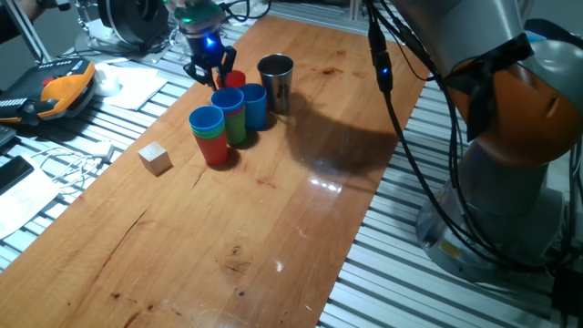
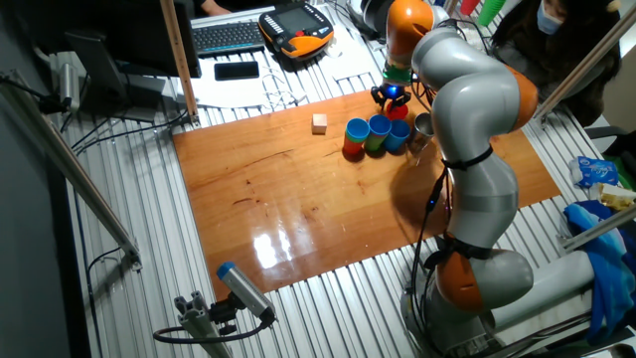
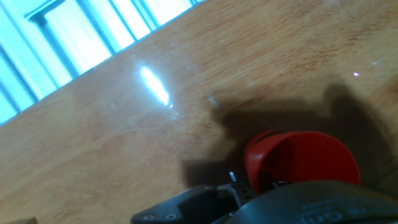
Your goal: Stack the cups
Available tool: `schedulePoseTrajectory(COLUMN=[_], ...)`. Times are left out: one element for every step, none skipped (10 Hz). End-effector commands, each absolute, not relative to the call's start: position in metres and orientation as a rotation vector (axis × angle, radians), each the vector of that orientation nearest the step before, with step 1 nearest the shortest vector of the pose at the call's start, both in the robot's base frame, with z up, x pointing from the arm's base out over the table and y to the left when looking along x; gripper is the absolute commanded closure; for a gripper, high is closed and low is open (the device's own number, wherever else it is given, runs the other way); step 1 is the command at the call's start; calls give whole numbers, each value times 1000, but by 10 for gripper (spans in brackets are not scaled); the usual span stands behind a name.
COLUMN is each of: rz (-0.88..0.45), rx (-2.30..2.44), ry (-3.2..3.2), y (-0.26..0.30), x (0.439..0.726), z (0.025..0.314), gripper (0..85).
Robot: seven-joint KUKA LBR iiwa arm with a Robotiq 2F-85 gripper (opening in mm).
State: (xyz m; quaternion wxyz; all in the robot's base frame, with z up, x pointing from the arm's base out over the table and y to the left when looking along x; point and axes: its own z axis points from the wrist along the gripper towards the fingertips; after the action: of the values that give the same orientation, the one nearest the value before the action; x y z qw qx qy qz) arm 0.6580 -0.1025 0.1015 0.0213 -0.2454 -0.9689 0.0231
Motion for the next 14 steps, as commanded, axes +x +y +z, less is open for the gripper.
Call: schedulePoseTrajectory(rz=[77, 81, 82, 87, 91, 103, 115, 127, 132, 133, 128, 111, 102, 100], rx=[-752, -748, -747, -742, -735, -728, -716, -706, -698, -691, -676, -652, -642, -635], ry=[-3007, -3010, -3008, -2996, -2984, -2973, -2970, -2964, -2957, -2947, -2947, -2950, -2948, -2939], y=[-102, -100, -98, -95, -91, -88, -83, -78, -73, -68, -66, -65, -65, -65], x=[659, 660, 661, 663, 665, 667, 668, 666, 662, 657, 653, 648, 645, 641], z=[103, 105, 111, 121, 134, 147, 161, 176, 191, 203, 211, 217, 220, 224], gripper=[850, 850, 850, 850, 850, 850, 850, 850, 850, 850, 850, 850, 850, 850])
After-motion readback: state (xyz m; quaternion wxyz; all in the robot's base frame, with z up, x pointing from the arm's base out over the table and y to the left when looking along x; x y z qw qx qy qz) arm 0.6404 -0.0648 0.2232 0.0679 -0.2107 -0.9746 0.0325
